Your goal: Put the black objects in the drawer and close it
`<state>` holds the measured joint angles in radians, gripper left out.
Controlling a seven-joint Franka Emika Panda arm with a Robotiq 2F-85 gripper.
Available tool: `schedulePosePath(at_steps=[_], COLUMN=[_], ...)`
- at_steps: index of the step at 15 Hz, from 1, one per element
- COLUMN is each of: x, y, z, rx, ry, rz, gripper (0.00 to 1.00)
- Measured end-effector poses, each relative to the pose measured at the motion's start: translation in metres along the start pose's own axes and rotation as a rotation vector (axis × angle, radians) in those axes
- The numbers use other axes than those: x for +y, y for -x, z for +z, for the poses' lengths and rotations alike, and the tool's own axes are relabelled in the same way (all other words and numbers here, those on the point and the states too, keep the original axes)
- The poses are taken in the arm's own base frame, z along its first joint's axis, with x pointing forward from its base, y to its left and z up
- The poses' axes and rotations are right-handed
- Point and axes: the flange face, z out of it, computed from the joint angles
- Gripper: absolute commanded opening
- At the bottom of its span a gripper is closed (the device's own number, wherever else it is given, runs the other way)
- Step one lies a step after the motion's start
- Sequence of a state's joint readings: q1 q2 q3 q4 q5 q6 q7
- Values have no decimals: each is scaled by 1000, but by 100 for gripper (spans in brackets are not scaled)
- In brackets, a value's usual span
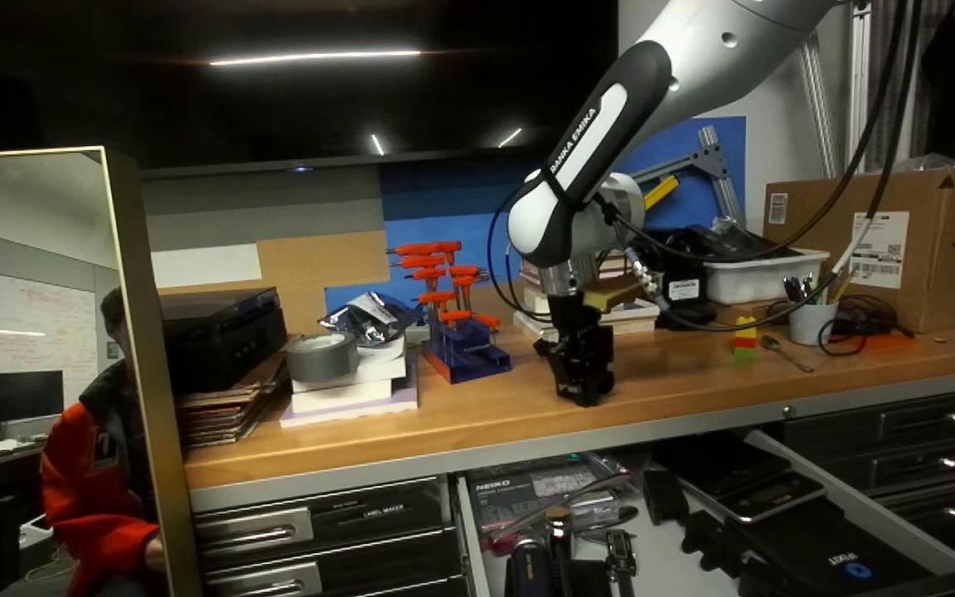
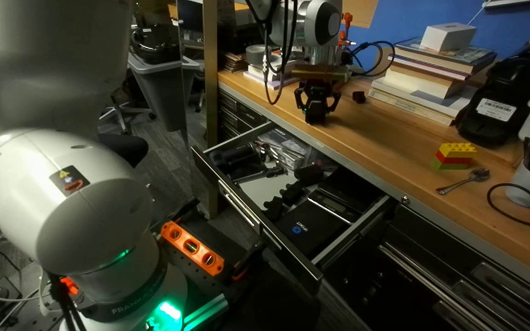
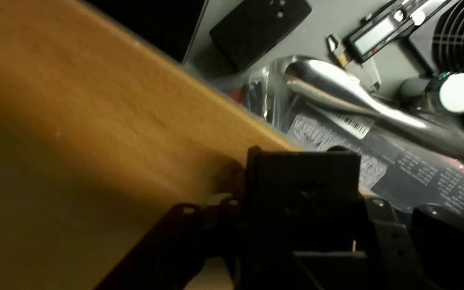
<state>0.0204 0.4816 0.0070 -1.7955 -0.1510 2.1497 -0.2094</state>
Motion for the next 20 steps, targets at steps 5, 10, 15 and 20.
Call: schedulePosePath(at_steps=[5,10,15,20], x=[3,-4,-22,-53], y=[51,110,151,170], z=[15,41,80,112], rx=[-121,-176,-158,-128], ry=[-134,-266,-356,-394], rz=[94,182,234,269], gripper=[26,26,26,26])
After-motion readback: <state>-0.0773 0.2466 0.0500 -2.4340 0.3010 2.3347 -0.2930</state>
